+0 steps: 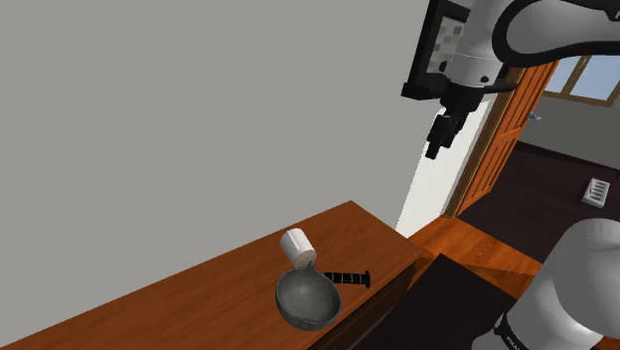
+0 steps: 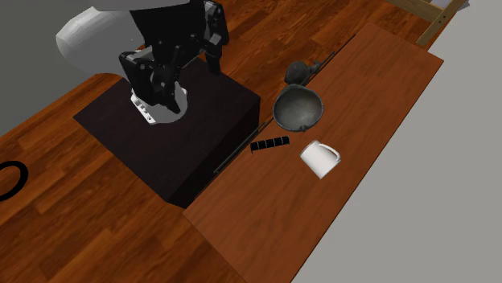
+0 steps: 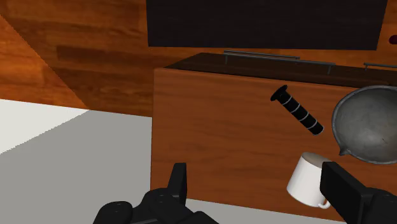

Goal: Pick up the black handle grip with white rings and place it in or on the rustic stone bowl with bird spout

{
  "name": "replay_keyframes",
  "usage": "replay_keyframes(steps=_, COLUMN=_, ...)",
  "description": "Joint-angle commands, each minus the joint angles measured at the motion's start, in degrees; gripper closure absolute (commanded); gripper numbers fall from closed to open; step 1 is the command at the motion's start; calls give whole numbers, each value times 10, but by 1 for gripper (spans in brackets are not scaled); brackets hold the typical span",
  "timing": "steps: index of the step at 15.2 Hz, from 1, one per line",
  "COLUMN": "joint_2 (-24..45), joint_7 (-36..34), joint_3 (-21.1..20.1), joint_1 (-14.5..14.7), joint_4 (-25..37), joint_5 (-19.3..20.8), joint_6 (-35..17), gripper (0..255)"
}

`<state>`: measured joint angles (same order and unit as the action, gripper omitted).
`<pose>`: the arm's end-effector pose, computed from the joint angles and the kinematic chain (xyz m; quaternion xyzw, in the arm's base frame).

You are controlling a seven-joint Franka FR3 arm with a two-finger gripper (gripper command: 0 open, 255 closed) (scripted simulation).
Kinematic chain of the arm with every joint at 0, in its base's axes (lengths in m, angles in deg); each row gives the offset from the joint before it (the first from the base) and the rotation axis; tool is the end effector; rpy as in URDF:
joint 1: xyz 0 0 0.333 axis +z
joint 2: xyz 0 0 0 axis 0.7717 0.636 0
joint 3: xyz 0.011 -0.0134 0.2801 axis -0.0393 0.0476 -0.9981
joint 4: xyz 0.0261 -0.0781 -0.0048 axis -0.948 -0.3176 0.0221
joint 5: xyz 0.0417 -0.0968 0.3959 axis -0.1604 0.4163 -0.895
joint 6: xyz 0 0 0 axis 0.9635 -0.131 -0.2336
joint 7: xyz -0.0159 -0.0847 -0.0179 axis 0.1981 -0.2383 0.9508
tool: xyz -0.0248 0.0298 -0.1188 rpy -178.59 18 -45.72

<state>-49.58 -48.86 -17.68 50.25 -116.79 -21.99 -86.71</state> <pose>0.3561 -0.0371 0.5228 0.9986 0.0211 0.0297 0.0394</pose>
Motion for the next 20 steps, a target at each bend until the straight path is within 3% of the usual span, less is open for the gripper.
replay_keyframes(steps=1, joint_2=0, joint_7=0, joint_3=0, joint_1=0, joint_4=0, joint_5=0, joint_6=0, gripper=0)
replay_keyframes(steps=10, joint_2=90, joint_7=87, joint_3=23, joint_1=54, joint_4=-95, joint_5=-9, joint_6=-169, gripper=0)
replay_keyframes(steps=20, joint_2=259, joint_7=196, joint_3=42, joint_1=123, joint_4=-146, joint_5=-39, joint_6=-366, gripper=0)
